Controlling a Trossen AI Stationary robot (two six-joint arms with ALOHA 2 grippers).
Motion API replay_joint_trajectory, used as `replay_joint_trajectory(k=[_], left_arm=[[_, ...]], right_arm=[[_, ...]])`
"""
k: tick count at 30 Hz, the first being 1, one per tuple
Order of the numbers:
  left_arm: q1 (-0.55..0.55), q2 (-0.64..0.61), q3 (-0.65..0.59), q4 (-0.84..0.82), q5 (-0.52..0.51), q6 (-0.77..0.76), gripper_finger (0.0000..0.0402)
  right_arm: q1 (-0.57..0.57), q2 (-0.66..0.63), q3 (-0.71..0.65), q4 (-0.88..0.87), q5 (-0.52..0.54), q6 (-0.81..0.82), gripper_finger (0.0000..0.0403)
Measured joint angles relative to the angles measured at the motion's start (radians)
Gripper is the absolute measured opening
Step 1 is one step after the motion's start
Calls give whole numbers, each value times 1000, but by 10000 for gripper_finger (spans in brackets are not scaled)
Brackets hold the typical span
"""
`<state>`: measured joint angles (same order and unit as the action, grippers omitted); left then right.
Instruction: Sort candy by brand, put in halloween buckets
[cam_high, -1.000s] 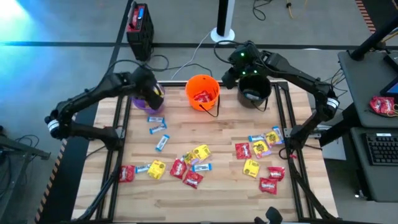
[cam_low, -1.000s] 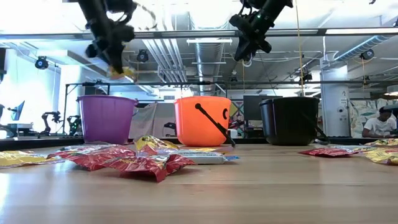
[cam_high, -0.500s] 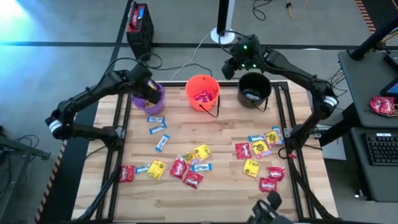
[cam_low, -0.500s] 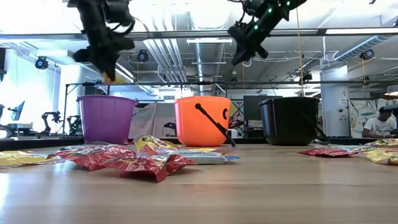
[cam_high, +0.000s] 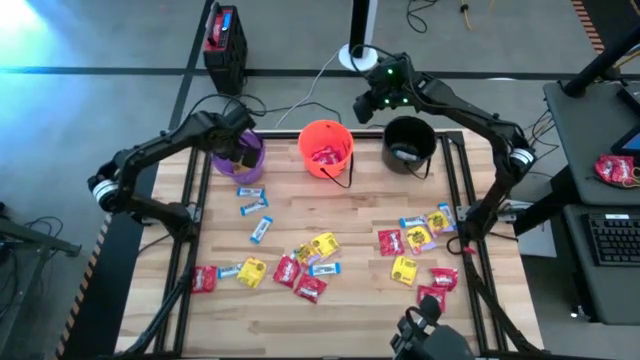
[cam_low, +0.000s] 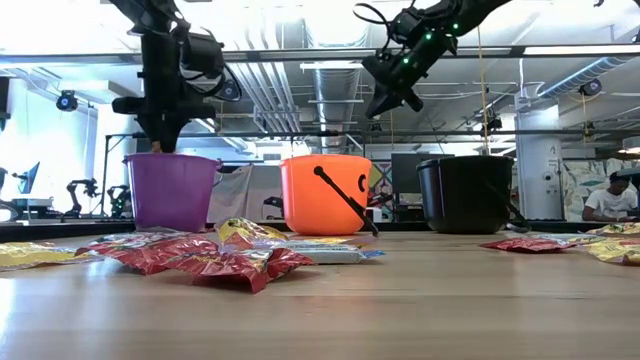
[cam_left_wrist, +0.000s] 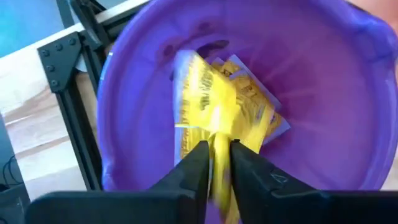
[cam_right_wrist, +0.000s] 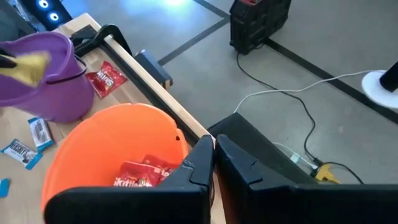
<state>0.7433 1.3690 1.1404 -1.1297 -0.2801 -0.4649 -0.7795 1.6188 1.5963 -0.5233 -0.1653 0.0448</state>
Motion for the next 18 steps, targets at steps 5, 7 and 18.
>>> replay_joint_trajectory(k=[5,7,18], left_arm=[[0,4,0,-2,11,18,77],[0,-2,0,-2,11,27,84],[-69,-100,134,2,88,172,90]], right_arm=[[0,-12,0,-9,0,0,9],[0,-13,0,-25,0,2,9],[7,-48,0,-242,-75,78,9]])
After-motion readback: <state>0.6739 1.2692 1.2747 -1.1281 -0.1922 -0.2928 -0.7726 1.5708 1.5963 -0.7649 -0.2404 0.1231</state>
